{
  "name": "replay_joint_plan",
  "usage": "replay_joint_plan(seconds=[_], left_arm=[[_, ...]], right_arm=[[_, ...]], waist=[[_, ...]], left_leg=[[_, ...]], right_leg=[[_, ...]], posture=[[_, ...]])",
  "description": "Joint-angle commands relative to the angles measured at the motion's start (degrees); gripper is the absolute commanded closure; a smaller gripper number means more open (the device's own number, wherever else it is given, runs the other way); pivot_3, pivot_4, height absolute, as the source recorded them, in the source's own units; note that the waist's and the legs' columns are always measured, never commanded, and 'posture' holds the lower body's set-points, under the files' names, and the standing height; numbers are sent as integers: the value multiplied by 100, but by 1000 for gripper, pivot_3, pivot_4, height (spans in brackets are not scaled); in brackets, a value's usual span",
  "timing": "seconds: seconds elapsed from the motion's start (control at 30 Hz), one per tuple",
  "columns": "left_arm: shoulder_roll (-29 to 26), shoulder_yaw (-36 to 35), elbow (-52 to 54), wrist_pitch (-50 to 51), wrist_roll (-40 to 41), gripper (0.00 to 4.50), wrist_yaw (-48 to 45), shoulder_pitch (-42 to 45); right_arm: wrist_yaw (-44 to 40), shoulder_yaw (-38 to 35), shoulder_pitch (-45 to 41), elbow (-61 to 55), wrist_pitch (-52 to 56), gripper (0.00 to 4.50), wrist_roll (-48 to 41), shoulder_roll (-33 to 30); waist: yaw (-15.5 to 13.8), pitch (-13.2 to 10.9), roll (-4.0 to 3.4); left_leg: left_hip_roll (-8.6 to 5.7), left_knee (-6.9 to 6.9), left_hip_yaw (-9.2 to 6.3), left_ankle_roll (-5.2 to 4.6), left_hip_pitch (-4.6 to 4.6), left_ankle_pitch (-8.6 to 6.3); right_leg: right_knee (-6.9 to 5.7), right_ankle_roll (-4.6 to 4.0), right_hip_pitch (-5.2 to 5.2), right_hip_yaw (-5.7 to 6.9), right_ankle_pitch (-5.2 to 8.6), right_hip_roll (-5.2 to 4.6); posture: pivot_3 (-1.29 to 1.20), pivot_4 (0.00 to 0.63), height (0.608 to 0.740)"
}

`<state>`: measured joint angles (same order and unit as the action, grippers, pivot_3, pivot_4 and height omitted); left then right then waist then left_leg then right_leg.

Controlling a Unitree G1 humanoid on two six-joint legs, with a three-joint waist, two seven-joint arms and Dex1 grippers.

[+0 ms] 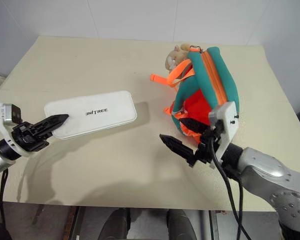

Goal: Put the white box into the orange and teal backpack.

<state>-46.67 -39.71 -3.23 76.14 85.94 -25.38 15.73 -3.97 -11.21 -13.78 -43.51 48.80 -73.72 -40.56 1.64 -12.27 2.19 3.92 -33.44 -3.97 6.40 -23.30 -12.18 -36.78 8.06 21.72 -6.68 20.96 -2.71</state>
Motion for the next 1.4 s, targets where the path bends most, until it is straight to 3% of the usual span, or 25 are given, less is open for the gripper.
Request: replay_joint_plan(seconds=[0.03,0.23,0.5,0.8,1.3,1.4], left_arm=[[-186,-207,252,-264,69,3177,-366,2],[-278,-171,457,-601,-186,3177,-802,-141],[-330,-211,557,-793,-322,3177,-1090,-316],[-266,-218,674,-792,-221,3177,-1054,-563],[-135,-151,786,-876,-124,3177,-1003,-544],[-107,-170,839,-901,-76,3177,-967,-590]], right_arm=[[451,365,-347,226,-148,0,527,356],[921,934,-950,804,-215,0,1543,1175],[1059,1153,-1296,1624,-710,0,3148,1865],[679,1150,-1043,1524,-905,0,4013,1971],[1269,955,-2078,2970,-2160,0,5415,3600],[1178,947,-2022,2954,-2082,594,5401,3741]], waist=[[7,0,-1],[28,-1,-2],[22,1,1],[13,0,0],[154,0,-1],[157,0,-1]], left_leg=[[1,0,0,0,0,0],[3,17,4,6,-3,4],[4,20,10,10,-5,8],[5,27,10,10,-9,8],[5,25,12,20,-13,17],[5,25,12,20,-15,17]], right_leg=[[-1,-1,2,1,1,0],[-12,-7,24,0,4,1],[-20,-8,32,0,5,1],[-24,-10,41,0,6,1],[-68,-15,67,-2,9,1],[-70,-15,70,-2,9,1]], posture=[[0,150,740],[0,150,740],[0,150,740],[0,150,740],[0,150,740],[0,150,740]])
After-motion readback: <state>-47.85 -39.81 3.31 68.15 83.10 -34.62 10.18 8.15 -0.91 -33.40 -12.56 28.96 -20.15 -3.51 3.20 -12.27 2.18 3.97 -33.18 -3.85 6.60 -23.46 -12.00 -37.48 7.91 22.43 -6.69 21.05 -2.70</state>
